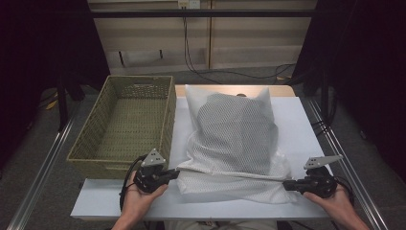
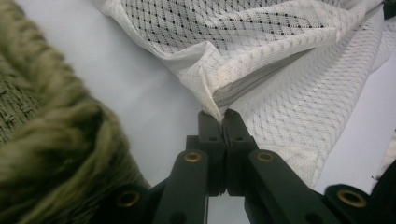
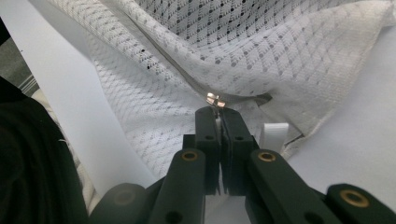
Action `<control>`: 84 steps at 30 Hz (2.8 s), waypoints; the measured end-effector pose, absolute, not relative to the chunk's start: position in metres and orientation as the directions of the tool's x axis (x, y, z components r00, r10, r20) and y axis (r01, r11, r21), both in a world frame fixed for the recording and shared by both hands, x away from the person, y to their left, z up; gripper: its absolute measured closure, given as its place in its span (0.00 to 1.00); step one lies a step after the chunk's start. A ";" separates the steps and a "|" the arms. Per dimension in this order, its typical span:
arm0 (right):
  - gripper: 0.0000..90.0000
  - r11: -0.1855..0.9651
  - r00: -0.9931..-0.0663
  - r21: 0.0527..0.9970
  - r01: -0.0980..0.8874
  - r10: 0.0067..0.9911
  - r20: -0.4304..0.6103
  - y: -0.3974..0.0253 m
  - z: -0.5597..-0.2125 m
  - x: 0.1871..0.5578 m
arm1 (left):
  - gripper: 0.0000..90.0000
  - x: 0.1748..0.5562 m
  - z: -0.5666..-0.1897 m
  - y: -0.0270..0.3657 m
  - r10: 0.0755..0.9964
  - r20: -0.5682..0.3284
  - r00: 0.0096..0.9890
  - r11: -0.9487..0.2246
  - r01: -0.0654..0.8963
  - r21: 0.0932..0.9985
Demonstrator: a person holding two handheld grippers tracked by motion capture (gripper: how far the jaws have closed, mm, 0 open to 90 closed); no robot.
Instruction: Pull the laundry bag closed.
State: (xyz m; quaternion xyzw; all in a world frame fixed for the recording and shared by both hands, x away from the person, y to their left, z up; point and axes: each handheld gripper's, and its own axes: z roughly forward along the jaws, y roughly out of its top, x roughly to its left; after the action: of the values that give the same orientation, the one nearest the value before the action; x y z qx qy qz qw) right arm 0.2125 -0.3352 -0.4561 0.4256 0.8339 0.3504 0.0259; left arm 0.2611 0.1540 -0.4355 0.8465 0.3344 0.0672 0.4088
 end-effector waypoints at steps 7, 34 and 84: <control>0.97 0.382 -0.653 0.629 0.677 0.705 0.275 -0.333 -0.452 0.209 | 0.99 0.262 -0.437 0.160 0.632 -0.167 0.757 -0.431 0.523 0.735; 0.97 0.350 -0.599 0.608 0.713 0.754 0.268 -0.348 -0.453 0.214 | 0.99 0.257 -0.437 0.157 0.648 -0.149 0.747 -0.441 0.527 0.726; 0.66 0.364 -0.568 0.609 0.704 0.804 0.176 -0.341 -0.465 0.212 | 0.65 0.246 -0.459 0.141 0.553 -0.173 0.815 -0.505 0.493 0.708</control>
State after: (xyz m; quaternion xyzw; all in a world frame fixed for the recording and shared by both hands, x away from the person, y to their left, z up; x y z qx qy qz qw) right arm 0.2120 -0.3405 -0.4648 0.4584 0.8225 0.3280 0.0762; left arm 0.2462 0.1407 -0.4590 0.8667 0.3018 0.0379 0.3955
